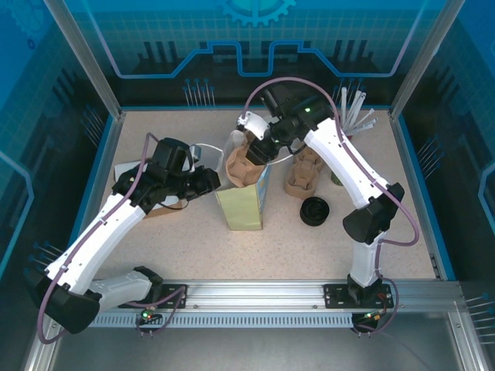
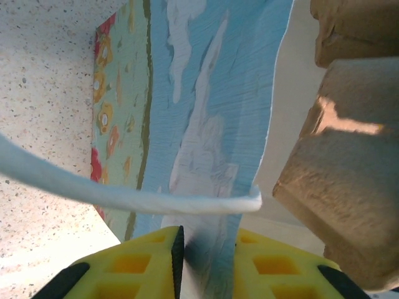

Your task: Pack the takeout coffee

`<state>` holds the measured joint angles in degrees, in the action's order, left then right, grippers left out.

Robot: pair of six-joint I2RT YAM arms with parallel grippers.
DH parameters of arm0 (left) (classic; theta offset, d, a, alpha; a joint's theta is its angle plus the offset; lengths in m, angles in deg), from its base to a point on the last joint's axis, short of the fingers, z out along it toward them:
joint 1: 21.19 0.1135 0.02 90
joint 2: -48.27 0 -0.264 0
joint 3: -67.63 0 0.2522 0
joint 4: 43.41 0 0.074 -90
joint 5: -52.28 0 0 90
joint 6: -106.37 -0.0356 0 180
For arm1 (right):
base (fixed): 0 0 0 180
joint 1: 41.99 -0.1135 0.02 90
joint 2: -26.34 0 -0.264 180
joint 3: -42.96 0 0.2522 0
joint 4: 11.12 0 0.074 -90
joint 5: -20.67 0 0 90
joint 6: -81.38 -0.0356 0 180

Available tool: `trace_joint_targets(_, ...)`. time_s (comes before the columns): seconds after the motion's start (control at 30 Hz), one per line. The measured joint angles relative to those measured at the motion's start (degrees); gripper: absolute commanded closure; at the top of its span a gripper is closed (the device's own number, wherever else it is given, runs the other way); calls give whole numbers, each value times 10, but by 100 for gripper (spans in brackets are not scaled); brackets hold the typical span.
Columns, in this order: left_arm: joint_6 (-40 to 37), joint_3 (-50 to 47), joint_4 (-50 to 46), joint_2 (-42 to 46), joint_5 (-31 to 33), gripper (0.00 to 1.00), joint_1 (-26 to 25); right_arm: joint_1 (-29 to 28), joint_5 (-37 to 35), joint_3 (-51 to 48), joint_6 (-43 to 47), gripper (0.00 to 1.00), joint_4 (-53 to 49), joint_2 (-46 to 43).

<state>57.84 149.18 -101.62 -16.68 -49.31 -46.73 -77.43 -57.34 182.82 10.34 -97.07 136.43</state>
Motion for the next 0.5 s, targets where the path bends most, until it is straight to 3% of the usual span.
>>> trace_joint_targets(0.17, -2, 11, 2, -13, -1, 95, 0, -18, -27, 0, 25, 63, -11, 0)
trace_joint_targets(0.5, -2, 23, -1, -18, -3, 97, -4, -49, -85, -3, 49, 62, -26, 6)
